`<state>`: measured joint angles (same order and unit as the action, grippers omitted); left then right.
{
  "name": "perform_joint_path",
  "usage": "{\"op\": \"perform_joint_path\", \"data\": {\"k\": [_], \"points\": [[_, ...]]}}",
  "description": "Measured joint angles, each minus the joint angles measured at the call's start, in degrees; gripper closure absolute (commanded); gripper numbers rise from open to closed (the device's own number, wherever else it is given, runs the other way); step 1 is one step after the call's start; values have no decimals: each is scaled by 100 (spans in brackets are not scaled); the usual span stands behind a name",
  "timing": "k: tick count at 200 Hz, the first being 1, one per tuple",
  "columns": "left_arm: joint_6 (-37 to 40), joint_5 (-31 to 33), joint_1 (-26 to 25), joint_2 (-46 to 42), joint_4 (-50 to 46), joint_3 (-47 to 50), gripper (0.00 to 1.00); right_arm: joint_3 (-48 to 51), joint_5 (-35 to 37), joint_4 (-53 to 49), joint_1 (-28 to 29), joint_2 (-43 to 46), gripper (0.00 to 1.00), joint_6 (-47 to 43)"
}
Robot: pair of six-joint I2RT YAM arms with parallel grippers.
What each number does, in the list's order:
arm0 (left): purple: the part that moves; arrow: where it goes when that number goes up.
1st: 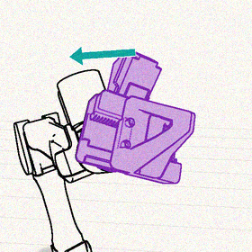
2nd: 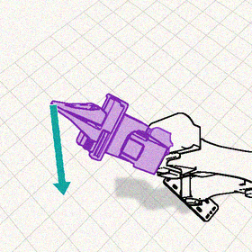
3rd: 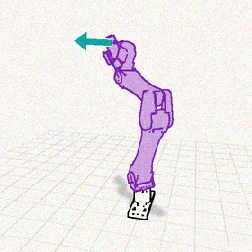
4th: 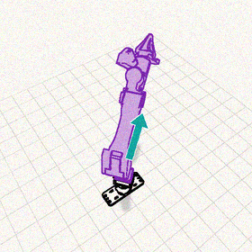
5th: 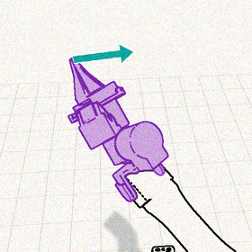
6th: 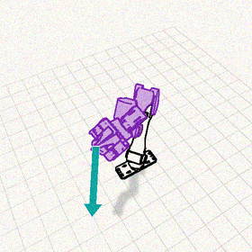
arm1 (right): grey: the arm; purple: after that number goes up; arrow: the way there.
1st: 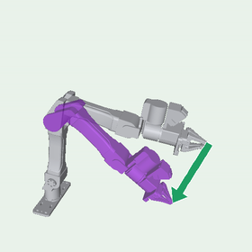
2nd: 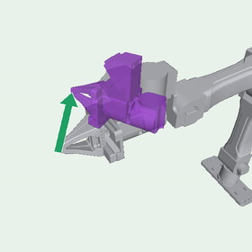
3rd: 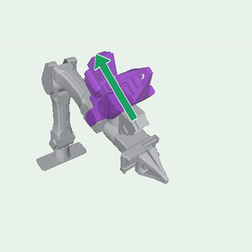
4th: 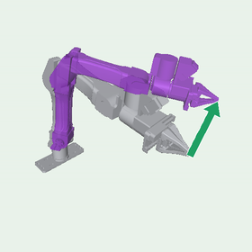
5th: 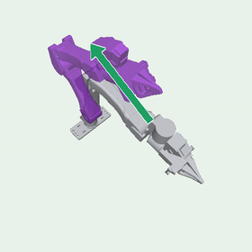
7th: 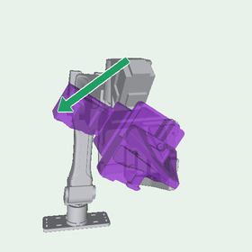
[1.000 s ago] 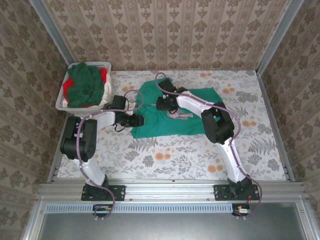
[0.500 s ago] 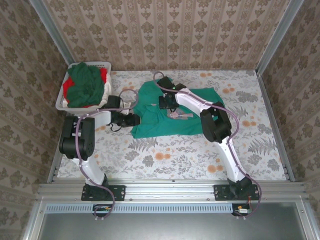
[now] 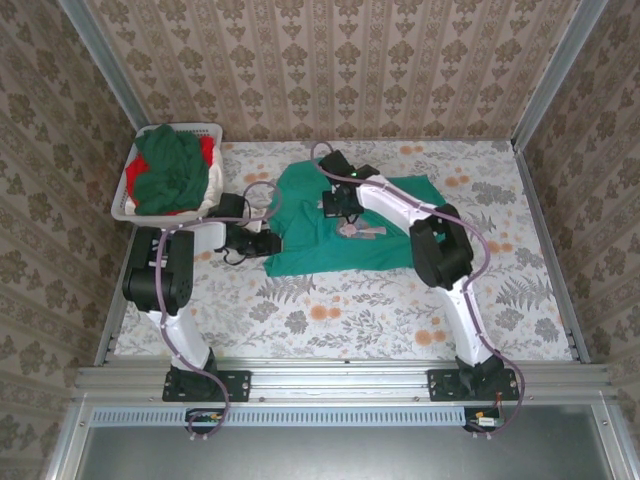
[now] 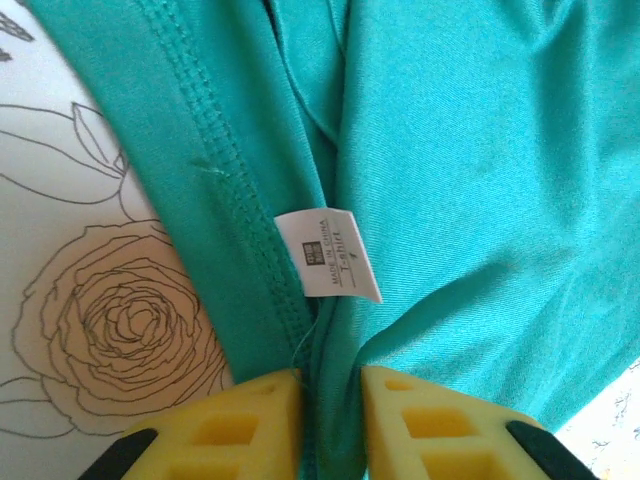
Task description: Fold and stack the t-shirts
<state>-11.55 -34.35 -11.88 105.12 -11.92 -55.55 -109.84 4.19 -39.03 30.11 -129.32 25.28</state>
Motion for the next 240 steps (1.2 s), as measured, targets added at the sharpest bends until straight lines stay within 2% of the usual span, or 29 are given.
{"op": "perform_joint_path", "data": {"k": [7,17,28,33,34,35,40,46,84,92,103,131,149,176,216,231,240], "points": [[2,-31,11,15,2,-2,77,199,-13,101,-52,190,92,17],[0,-66,35,26,2,-4,77,442,-39,227,-151,391,81,35],[0,-103,35,39,2,-11,76,706,-109,426,-295,529,76,92],[0,-114,37,44,2,-13,76,807,-151,496,-369,553,66,98],[0,-118,39,46,2,-13,76,831,-157,511,-393,553,60,131],[0,-118,39,46,2,-13,75,846,-166,520,-407,553,60,125],[0,-131,42,52,2,-20,74,925,-181,584,-476,553,46,160],[2,-149,44,59,-2,-35,72,1010,-208,627,-551,538,39,164],[-4,-173,35,63,-57,-111,67,1543,-203,737,-837,671,37,162],[-2,-170,35,57,-79,-114,64,1862,-203,804,-822,887,36,153],[35,-114,33,7,-151,-133,54,2387,-155,896,-785,1283,36,149],[149,411,4,-212,-664,-363,47,3582,90,960,-726,2330,37,190],[374,846,-122,-188,-1128,-909,37,4299,214,1108,-734,2822,37,267],[750,1196,-601,341,-1434,-2236,31,5104,323,1235,-787,3077,39,415],[1161,1342,-1231,1919,-1672,-3985,31,5466,389,1432,-855,3123,40,566],[1250,1344,-1287,2393,-1847,-4343,37,5528,424,1504,-859,3152,40,619],[1322,1307,-1272,2524,-1910,-4524,44,5552,424,1530,-863,3167,39,627]]}}
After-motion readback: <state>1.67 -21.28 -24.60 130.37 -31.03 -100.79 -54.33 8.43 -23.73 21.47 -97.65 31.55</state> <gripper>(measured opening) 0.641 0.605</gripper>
